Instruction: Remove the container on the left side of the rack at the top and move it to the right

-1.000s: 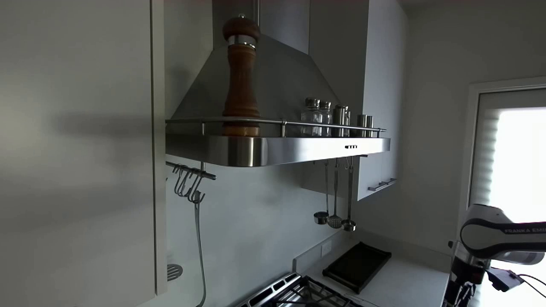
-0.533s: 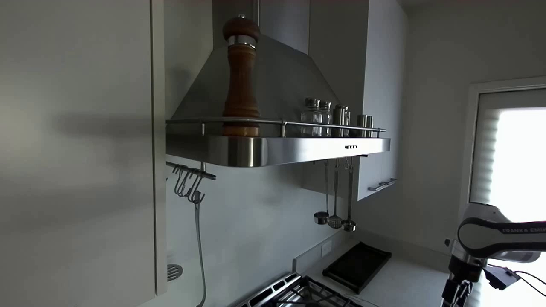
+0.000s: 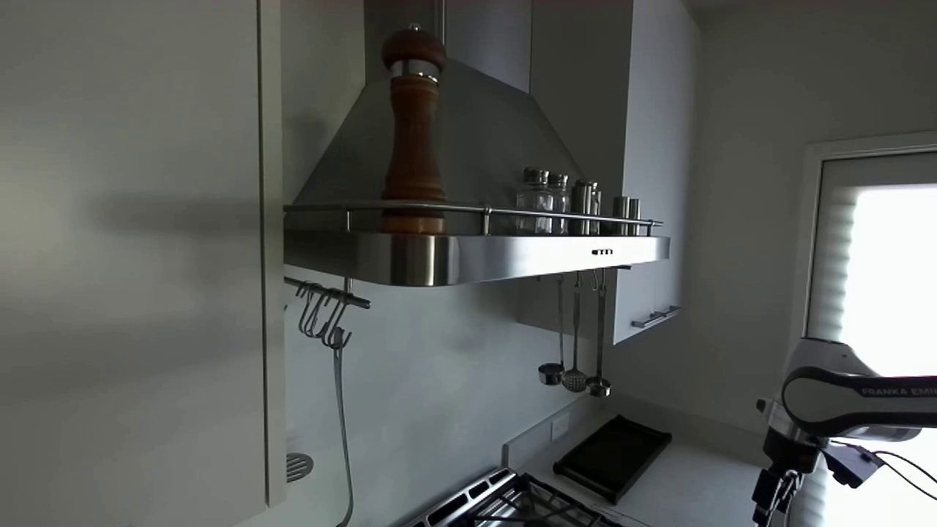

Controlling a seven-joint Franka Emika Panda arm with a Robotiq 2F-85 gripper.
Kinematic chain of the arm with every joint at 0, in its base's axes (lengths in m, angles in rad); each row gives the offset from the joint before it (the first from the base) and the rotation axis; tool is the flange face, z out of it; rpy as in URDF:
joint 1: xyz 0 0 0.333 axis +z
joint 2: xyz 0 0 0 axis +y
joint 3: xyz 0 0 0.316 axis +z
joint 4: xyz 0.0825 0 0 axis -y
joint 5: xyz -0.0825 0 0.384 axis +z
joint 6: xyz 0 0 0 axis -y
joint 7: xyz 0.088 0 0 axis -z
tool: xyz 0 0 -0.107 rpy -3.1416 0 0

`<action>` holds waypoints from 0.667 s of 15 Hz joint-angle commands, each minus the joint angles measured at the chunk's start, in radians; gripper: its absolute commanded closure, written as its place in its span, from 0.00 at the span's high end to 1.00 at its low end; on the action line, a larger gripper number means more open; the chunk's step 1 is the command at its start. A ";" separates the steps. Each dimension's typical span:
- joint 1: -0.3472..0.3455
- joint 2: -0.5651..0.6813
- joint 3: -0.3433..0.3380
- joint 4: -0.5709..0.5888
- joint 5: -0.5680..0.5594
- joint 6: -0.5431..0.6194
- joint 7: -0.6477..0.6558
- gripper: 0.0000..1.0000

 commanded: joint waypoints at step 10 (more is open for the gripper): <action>0.126 -0.207 0.273 0.107 -0.079 -0.004 0.130 1.00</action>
